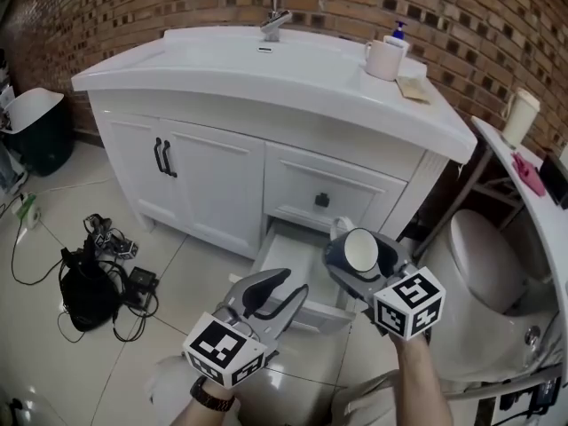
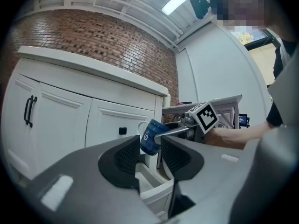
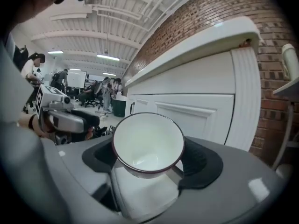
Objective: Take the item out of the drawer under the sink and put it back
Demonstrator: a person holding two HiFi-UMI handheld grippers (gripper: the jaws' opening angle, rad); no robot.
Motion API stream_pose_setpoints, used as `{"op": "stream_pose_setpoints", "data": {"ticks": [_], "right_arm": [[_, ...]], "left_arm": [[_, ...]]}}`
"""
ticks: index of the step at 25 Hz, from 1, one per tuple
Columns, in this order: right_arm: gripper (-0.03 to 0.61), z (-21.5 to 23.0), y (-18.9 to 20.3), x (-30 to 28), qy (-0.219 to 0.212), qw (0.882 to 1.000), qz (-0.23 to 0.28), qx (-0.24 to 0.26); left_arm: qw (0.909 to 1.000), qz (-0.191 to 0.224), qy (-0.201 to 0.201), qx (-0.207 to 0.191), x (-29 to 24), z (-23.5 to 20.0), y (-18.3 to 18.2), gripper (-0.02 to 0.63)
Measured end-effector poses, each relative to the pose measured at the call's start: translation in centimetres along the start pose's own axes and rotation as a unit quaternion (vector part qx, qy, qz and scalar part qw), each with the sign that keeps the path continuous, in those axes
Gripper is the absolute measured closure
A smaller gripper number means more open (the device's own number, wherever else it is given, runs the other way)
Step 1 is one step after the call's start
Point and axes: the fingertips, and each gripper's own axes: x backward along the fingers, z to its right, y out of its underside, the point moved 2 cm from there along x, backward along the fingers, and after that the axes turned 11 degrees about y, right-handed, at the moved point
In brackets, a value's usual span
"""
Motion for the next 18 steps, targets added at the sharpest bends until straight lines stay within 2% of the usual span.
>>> {"op": "stream_pose_setpoints", "data": {"ticks": [5, 11, 18], "right_arm": [[0.176, -0.4, -2.0, 3.9, 0.014, 0.998, 0.044, -0.033], [0.176, -0.6, -3.3, 6.5, 0.022, 0.996, 0.08, -0.028], [0.178, 0.5, -3.6, 7.5, 0.034, 0.995, 0.093, -0.027]], "left_arm": [[0.9998, -0.011, 0.011, -0.013, 0.1, 1.4, 0.3, 0.463], [0.9998, -0.003, 0.01, -0.018, 0.4, 1.9, -0.4, 0.465], [0.9997, -0.009, 0.015, -0.019, -0.3, 2.2, -0.2, 0.465]]}}
